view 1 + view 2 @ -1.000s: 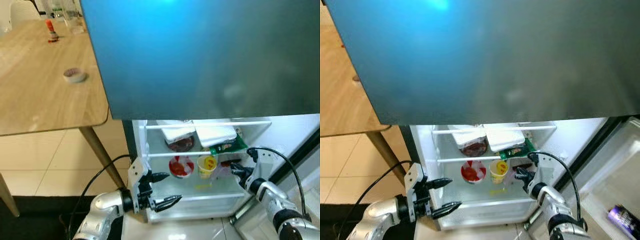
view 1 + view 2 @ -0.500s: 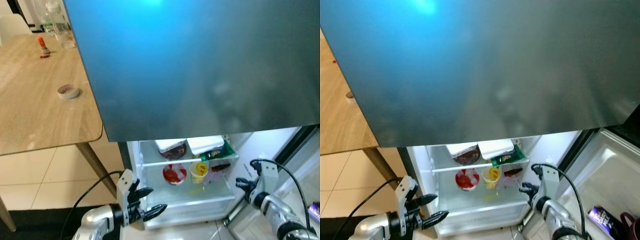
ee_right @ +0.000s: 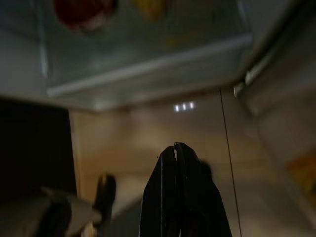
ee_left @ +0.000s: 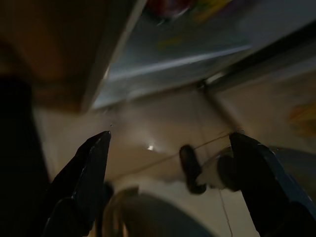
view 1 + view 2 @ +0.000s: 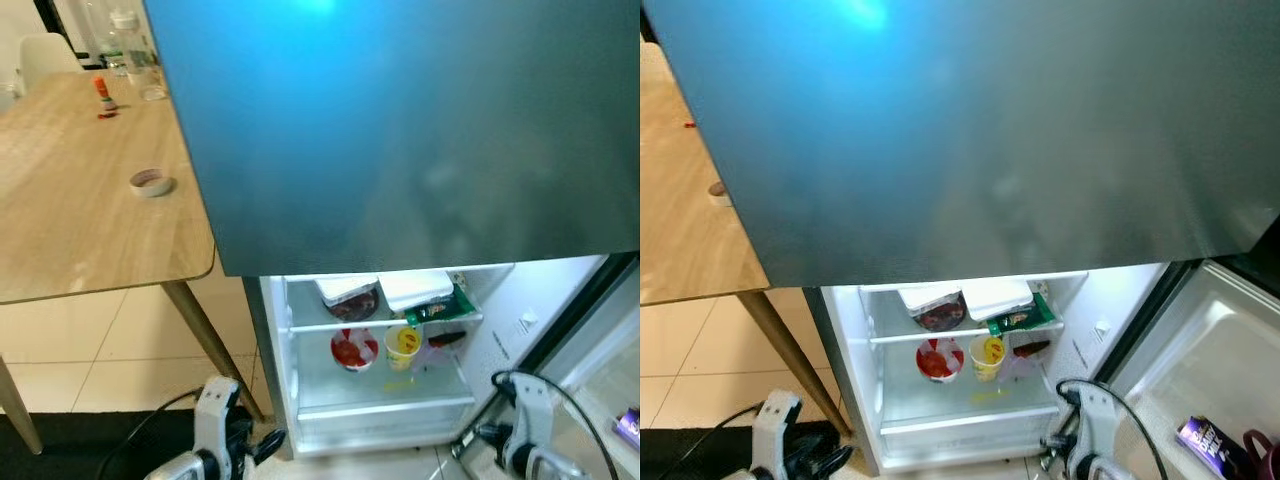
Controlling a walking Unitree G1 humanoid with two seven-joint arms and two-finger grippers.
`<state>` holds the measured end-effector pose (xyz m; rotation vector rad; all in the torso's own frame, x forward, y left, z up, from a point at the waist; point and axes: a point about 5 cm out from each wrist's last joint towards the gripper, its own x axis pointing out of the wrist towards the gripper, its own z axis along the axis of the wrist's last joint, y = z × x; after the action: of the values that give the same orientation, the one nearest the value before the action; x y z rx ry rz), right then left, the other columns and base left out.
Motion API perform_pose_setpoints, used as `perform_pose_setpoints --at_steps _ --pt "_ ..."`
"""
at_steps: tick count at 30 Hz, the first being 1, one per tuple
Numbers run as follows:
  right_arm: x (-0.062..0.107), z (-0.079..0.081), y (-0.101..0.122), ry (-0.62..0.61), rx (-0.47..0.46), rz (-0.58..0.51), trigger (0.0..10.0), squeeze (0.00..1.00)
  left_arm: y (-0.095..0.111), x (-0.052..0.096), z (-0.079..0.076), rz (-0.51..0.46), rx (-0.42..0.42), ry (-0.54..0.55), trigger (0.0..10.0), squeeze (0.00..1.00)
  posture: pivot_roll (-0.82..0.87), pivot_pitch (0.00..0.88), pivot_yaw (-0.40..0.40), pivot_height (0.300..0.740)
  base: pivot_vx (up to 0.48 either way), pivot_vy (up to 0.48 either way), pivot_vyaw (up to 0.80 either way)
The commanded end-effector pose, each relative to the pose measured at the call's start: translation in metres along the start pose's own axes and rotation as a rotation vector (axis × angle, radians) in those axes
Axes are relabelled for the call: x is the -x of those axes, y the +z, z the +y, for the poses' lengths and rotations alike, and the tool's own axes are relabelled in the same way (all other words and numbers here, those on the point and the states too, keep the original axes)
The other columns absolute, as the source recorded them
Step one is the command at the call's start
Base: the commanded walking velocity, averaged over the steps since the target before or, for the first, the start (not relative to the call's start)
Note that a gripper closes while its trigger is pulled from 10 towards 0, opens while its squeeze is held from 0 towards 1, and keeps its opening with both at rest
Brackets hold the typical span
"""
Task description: Restocking fridge
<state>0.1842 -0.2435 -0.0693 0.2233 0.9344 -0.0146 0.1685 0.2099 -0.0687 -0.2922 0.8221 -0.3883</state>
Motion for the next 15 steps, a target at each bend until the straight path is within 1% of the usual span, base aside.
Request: perform_pose_setpoints --at_steps 1,2,3,4,5,8,10,12,13,14,15 --pt "0.0 0.001 -0.006 -0.009 0.002 0.028 10.0 0.0 -0.007 -0.001 -0.001 0.015 0.023 0.03 10.0 0.0 0.06 0.0 -0.037 0.74 0.0 0.0 0.0" --pt "0.004 -0.002 -0.028 -0.044 -0.02 0.093 10.0 0.0 -0.022 0.002 0.002 0.053 0.085 0.137 10.0 0.0 0.05 0.0 -0.029 0.74 0.0 0.0 0.0" --pt "0.004 -0.002 -0.028 -0.044 -0.02 0.093 10.0 0.0 -0.022 0.002 0.002 0.053 0.085 0.137 10.0 0.0 0.05 0.0 -0.029 0.74 0.0 0.0 0.0" --pt "0.008 -0.004 -0.047 -0.07 -0.021 0.154 10.0 0.0 -0.034 0.004 0.003 0.086 0.133 0.202 10.0 0.0 0.04 0.0 -0.023 0.74 0.0 0.0 0.0" --pt "0.008 -0.004 -0.047 -0.07 -0.021 0.154 10.0 0.0 -0.034 0.004 0.003 0.086 0.133 0.202 10.0 0.0 0.04 0.0 -0.023 0.74 0.0 0.0 0.0" --pt "0.011 -0.005 -0.059 -0.085 -0.015 0.195 10.0 0.0 -0.045 0.006 0.001 0.133 0.132 0.222 10.0 0.0 0.03 0.0 -0.018 0.74 0.0 0.0 0.0" --pt "0.014 -0.008 -0.065 -0.111 -0.016 0.217 10.0 0.0 -0.049 0.007 0.001 0.142 0.139 0.238 10.0 0.0 0.04 0.0 -0.012 0.74 0.0 0.0 0.0" --pt "0.017 -0.011 -0.073 -0.138 0.038 0.265 10.0 0.0 -0.05 0.007 0.001 0.144 0.142 0.244 10.0 0.0 0.04 0.0 -0.012 0.74 0.0 0.0 0.0" --pt "0.019 -0.013 -0.078 -0.146 0.11 0.302 10.0 0.0 -0.051 0.008 0.001 0.149 0.137 0.245 10.0 0.0 0.04 0.0 -0.012 0.74 0.0 0.0 0.0" --pt "0.019 -0.013 -0.078 -0.146 0.11 0.302 10.0 0.0 -0.051 0.008 0.001 0.149 0.137 0.245 10.0 0.0 0.04 0.0 -0.012 0.74 0.0 0.0 0.0" --pt "0.022 -0.015 -0.083 -0.155 0.164 0.335 10.0 0.0 -0.052 0.009 0.002 0.157 0.129 0.246 10.0 0.0 0.04 0.0 0.004 0.74 0.0 0.0 0.0"
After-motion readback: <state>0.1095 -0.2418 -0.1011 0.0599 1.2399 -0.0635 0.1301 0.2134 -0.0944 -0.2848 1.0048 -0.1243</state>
